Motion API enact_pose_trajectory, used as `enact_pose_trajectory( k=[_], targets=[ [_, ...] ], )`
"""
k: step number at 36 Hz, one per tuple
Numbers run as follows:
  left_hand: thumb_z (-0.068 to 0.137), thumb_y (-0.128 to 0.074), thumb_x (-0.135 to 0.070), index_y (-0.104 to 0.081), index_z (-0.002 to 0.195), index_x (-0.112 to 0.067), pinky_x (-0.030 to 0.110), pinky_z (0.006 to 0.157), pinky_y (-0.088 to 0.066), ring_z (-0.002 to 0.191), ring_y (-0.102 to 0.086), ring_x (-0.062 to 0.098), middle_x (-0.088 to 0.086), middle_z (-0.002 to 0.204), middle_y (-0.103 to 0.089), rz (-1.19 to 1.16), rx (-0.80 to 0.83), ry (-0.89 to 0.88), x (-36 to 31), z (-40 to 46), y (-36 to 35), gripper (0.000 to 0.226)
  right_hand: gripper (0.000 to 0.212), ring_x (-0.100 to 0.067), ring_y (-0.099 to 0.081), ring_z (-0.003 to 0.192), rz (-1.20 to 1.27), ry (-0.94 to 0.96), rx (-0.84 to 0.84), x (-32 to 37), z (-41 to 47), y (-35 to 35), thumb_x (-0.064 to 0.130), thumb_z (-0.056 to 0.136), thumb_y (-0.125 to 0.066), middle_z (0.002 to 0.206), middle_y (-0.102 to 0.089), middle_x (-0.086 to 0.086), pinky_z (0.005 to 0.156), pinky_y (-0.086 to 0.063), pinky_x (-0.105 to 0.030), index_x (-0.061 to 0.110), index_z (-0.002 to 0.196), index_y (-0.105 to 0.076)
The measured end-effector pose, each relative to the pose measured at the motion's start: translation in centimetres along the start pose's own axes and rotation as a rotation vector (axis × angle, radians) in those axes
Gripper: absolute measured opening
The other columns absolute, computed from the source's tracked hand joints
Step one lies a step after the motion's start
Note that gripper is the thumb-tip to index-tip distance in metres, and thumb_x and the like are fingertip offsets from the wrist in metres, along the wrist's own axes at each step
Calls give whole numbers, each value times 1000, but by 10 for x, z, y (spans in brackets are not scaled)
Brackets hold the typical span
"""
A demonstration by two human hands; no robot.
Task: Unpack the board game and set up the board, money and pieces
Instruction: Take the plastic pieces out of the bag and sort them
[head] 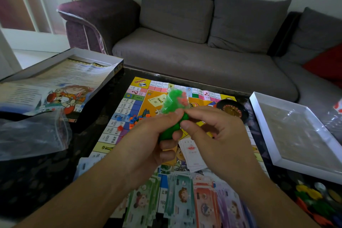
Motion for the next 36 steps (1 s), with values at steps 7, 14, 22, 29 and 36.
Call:
enact_pose_trajectory(
  k=[7,14,22,29,36],
  targets=[
    [90,-73,-36,-66,92,-18,27,55,-15,54,-30,9,-2,69,-47,25,-1,8,0,0,1,20,19,-8,-68,105,-185,94,-10,5,-2,-3,16,103,-64,102,-73,16,83,-55,-25,21,115,-78],
    [91,-72,-36,-61,84,-19,28,55,-15,56,-27,11,-2,69,-46,77,-21,31,-4,-2,2,22,23,-10,-55,86,-524,205,45,12,-7,-18,26,110,-46,101,-61,5,74,-50,-31,15,115,-66],
    [92,-68,-34,-62,74,-19,26,54,-16,55,-25,11,-2,66,-43,85,5,72,-2,-3,-2,24,24,-6,-46,75,-535,159,38,11,-6,-20,32,107,-40,93,-52,10,65,-38,-19,18,107,-60],
    [88,-72,-31,-64,76,-19,30,60,-12,58,-23,11,-1,68,-42,45,-4,55,-1,-3,-2,19,19,-9,-56,87,-392,145,70,9,-7,-19,26,107,-47,99,-58,9,74,-50,-30,17,113,-63],
    [91,-71,-31,-66,70,-22,30,59,-12,57,-24,11,-2,66,-43,74,-18,31,-3,-3,2,23,18,-11,-64,85,-274,93,55,6,-5,-13,27,107,-53,92,-65,8,72,-53,-33,18,110,-67]
  ],
)
Point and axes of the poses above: each hand's wrist, its own z-axis towards the middle knuckle, its own y-axis out of the back of the hand, x = y × z, the point moved 8 cm from there along z, towards the middle knuckle
